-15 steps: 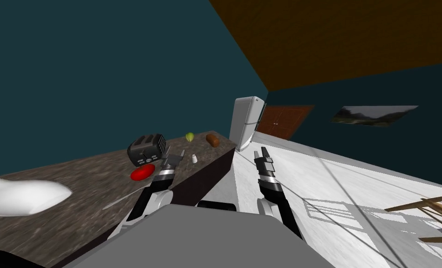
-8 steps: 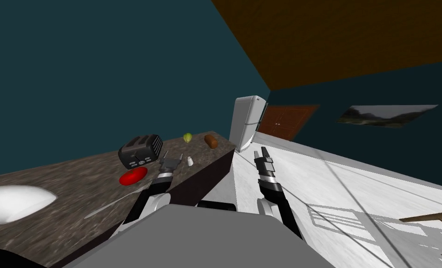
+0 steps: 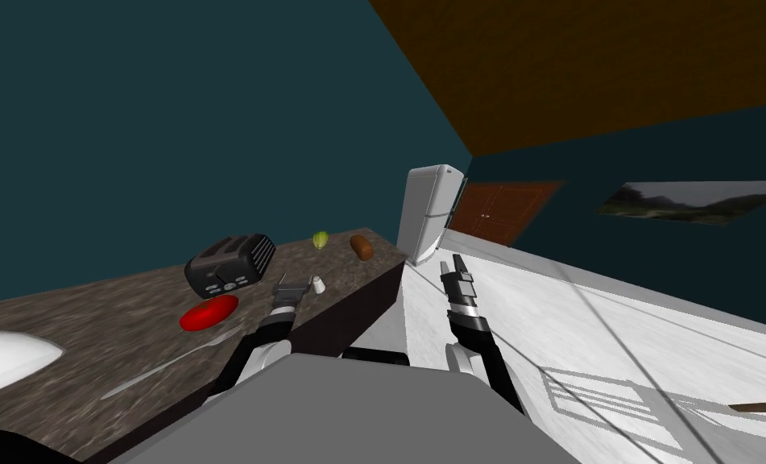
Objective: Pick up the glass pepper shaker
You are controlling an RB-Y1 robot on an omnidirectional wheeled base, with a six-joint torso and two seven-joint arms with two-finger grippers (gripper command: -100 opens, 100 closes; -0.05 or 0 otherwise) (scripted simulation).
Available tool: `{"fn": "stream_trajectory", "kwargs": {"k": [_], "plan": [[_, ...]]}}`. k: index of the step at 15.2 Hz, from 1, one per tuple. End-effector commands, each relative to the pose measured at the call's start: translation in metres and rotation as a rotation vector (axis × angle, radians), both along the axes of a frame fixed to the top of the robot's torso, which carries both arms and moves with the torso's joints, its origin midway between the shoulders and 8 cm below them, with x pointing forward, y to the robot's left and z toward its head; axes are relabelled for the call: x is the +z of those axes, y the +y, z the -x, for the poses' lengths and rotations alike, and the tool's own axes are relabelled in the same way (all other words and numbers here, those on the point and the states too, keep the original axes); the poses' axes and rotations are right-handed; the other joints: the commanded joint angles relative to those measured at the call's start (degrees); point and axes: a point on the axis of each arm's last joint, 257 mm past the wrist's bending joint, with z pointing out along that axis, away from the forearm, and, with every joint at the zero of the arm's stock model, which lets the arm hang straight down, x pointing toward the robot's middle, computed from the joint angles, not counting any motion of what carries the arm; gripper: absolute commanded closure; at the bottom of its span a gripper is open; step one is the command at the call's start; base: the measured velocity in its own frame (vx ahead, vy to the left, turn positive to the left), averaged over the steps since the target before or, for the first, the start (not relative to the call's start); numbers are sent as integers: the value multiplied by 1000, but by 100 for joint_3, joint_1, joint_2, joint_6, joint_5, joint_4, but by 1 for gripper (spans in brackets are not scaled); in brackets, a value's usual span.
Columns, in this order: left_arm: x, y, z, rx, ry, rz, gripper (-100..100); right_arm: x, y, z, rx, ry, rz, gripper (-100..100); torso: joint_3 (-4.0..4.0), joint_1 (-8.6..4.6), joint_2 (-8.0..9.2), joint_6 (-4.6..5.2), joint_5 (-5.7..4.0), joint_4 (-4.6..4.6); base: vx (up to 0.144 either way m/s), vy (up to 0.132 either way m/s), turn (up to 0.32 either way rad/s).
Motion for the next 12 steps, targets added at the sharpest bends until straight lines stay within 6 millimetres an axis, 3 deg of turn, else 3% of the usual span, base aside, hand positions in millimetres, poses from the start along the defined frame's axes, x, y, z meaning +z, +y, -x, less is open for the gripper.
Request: {"fn": "stream_trajectory", "kwargs": {"k": [1, 2, 7, 12], "plan": [[-19, 9, 7, 16, 19, 92, -100, 0, 0, 0, 0, 0, 0, 0, 0, 0, 0, 0, 0, 0, 112, -87, 51], [-19, 9, 7, 16, 19, 92, -100, 0, 0, 0, 0, 0, 0, 0, -1, -1, -2, -1, 0, -1, 90, -87, 37], [-64, 22, 24, 74, 41, 304, -100, 0, 0, 0, 0, 0, 0, 0, -6, -4, 1, 5, 15, -13, 86, -91, 44], [-95, 16, 37, 137, 31, 466, -100, 0, 0, 0, 0, 0, 0, 0, -39, 19, -25, 17, 58, -51, 61, -72, 21]]}}
